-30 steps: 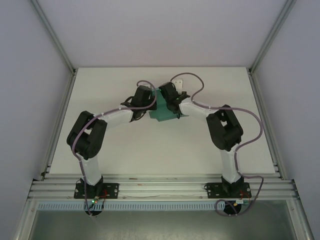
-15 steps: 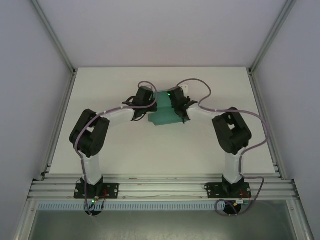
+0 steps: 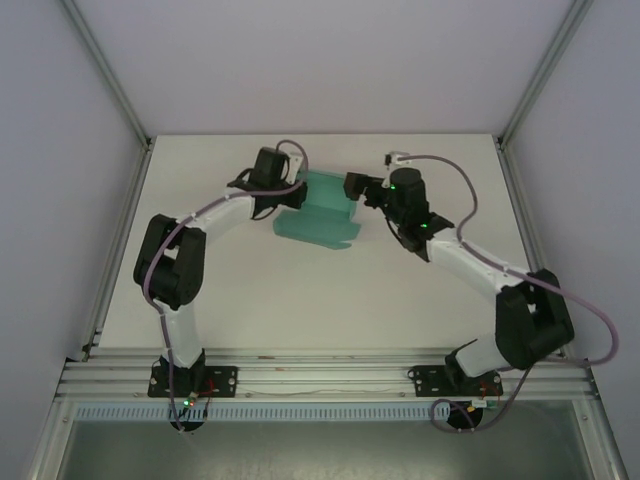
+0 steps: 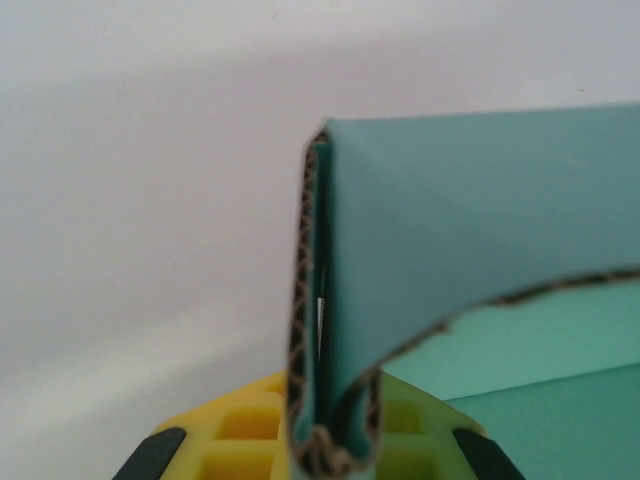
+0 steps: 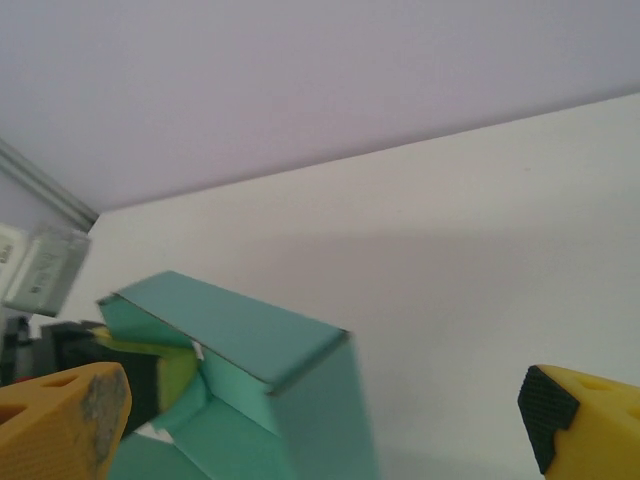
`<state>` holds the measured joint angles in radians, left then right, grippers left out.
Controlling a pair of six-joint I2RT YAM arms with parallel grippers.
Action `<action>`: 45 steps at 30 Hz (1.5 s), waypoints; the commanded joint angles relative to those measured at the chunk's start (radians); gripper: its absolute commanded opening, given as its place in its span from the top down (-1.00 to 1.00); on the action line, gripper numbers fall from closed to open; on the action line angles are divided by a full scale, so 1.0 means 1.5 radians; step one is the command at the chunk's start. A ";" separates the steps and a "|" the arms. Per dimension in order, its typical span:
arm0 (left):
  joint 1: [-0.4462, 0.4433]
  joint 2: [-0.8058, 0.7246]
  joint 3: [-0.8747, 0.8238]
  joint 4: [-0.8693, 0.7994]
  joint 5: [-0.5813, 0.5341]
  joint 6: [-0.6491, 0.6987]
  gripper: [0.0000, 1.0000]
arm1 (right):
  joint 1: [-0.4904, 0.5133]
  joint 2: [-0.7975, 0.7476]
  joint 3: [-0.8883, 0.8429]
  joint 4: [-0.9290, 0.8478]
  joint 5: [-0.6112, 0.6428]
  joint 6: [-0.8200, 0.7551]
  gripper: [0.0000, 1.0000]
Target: Assemble paper box
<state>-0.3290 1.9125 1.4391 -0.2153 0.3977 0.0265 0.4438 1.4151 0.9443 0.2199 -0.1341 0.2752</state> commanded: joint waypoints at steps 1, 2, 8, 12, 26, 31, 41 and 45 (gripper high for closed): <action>-0.003 0.022 0.085 -0.223 0.083 0.288 1.00 | -0.037 -0.057 -0.030 -0.063 -0.011 0.057 -1.00; -0.008 0.026 0.110 -0.286 0.097 0.348 1.00 | -0.050 -0.073 -0.035 -0.097 -0.005 0.064 -1.00; -0.072 0.058 0.193 -0.461 -0.053 0.518 1.00 | -0.104 -0.146 -0.079 -0.225 0.010 0.085 -1.00; -0.116 0.096 0.223 -0.490 -0.163 0.527 1.00 | -0.117 -0.171 -0.097 -0.270 0.025 0.093 -1.00; -0.219 0.178 0.120 -0.206 -0.457 0.509 1.00 | -0.131 -0.172 -0.107 -0.275 0.024 0.099 -1.00; -0.233 0.204 0.058 -0.151 -0.474 0.559 1.00 | -0.138 -0.191 -0.119 -0.274 0.020 0.095 -1.00; -0.232 0.187 0.135 -0.259 -0.417 0.566 -0.22 | -0.152 -0.186 -0.136 -0.250 -0.006 0.089 -1.00; -0.231 0.159 0.150 -0.304 -0.384 0.585 -0.48 | -0.158 -0.186 -0.138 -0.250 -0.023 0.072 -1.00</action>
<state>-0.6800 2.1769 1.6382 -0.5694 -0.2291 0.8730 0.2161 1.1427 0.7532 -0.1768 -0.1482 0.4095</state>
